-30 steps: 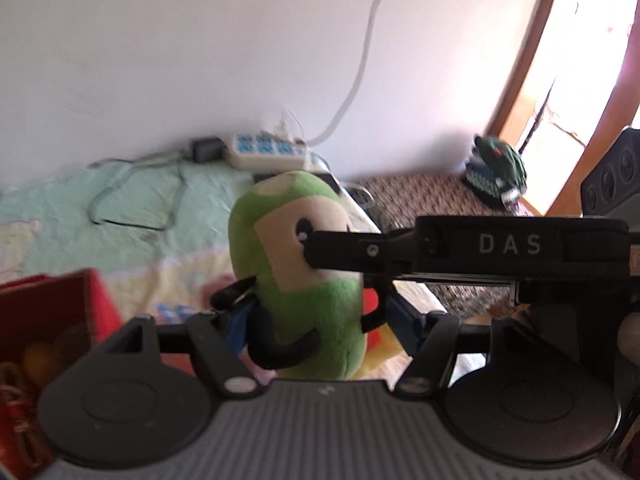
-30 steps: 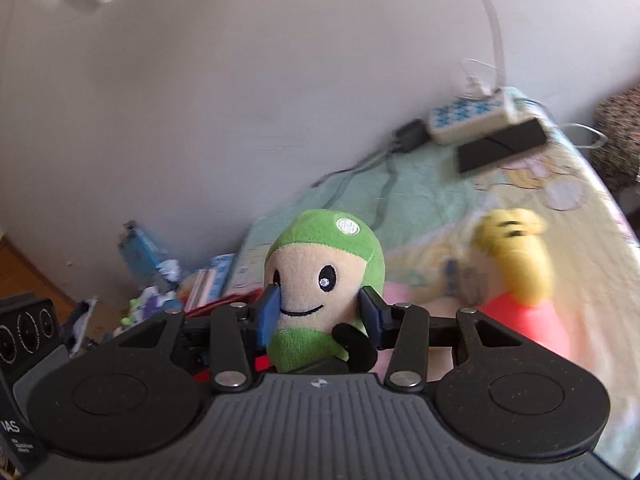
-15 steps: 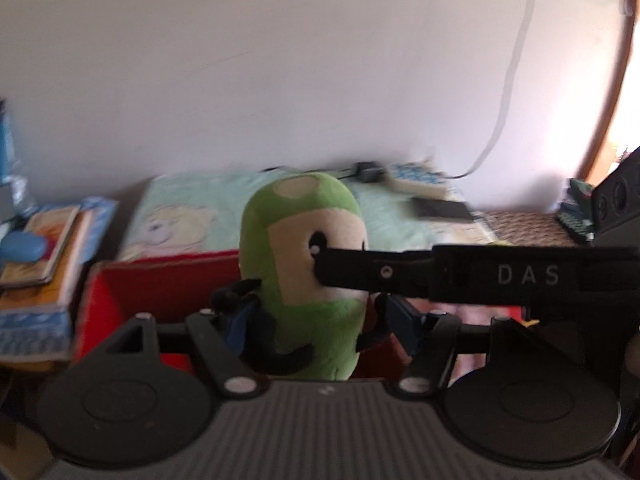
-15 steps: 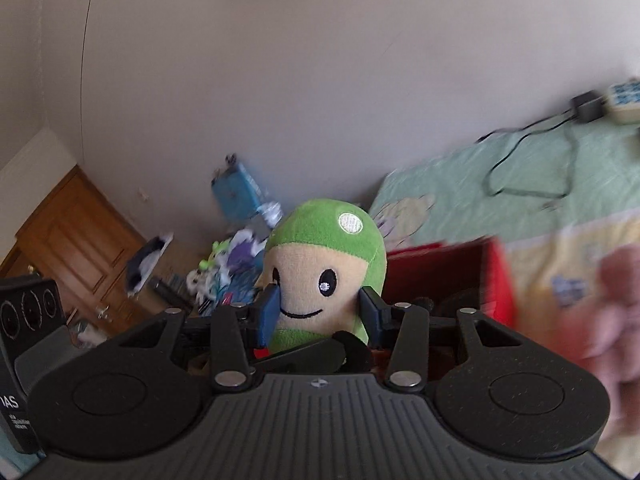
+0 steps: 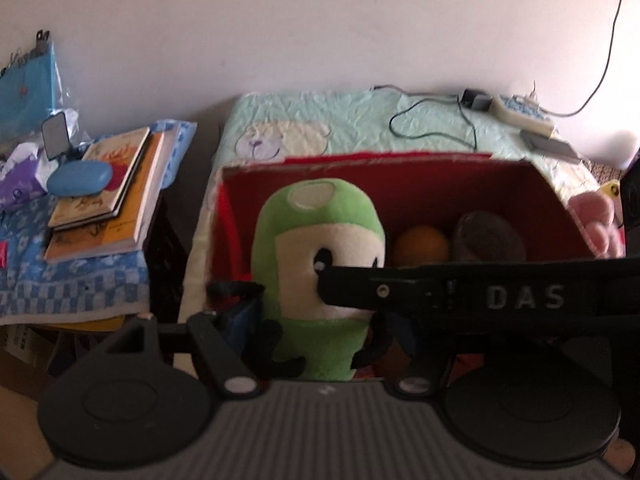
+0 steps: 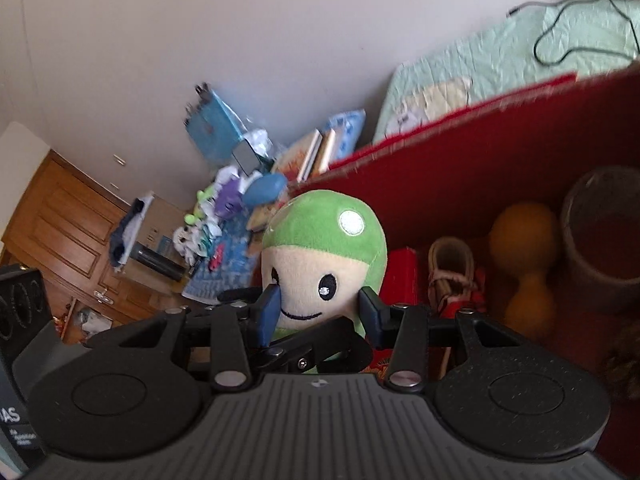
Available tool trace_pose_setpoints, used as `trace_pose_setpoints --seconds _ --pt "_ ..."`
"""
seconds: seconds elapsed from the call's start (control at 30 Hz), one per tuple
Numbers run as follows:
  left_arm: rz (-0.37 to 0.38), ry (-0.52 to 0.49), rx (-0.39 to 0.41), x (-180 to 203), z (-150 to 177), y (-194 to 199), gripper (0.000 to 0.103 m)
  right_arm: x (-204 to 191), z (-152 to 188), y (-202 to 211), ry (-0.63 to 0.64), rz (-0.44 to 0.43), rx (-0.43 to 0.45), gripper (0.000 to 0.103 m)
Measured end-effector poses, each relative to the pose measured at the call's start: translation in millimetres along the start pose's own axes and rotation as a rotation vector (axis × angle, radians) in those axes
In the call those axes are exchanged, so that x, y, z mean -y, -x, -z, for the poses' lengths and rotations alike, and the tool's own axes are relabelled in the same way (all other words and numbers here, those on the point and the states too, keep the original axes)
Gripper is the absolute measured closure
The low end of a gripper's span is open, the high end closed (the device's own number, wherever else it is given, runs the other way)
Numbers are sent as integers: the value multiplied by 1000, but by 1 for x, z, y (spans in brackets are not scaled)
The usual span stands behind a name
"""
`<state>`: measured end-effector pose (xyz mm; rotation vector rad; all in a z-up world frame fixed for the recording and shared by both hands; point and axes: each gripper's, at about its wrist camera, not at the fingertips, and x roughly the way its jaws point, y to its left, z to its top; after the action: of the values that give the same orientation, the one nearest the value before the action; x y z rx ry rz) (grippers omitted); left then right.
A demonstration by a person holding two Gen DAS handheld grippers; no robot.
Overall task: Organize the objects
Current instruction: 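Carry the green plush with the right gripper over the red box and lower it, then open the right gripper to release the green plush into the box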
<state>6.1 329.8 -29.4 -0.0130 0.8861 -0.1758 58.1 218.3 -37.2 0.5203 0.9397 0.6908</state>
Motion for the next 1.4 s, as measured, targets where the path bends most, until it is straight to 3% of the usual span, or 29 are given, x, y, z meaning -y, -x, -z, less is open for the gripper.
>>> trace_pose_setpoints --seconds 0.23,0.47,0.63,0.9,1.13,1.4 --pt "7 -20 4 -2 5 0 35 9 2 -17 -94 3 -85 57" --pt "-29 -48 -19 3 2 4 33 11 4 -13 -86 -11 -102 54" --pt "-17 -25 -33 6 0 7 30 10 5 6 -45 26 -45 53" --pt "-67 -13 -50 21 -7 22 30 10 9 50 29 175 50 54" --pt "-111 -65 -34 61 -13 40 30 19 14 103 76 258 140 54" --pt "-73 -112 -22 129 -16 52 30 43 17 163 100 355 219 54"
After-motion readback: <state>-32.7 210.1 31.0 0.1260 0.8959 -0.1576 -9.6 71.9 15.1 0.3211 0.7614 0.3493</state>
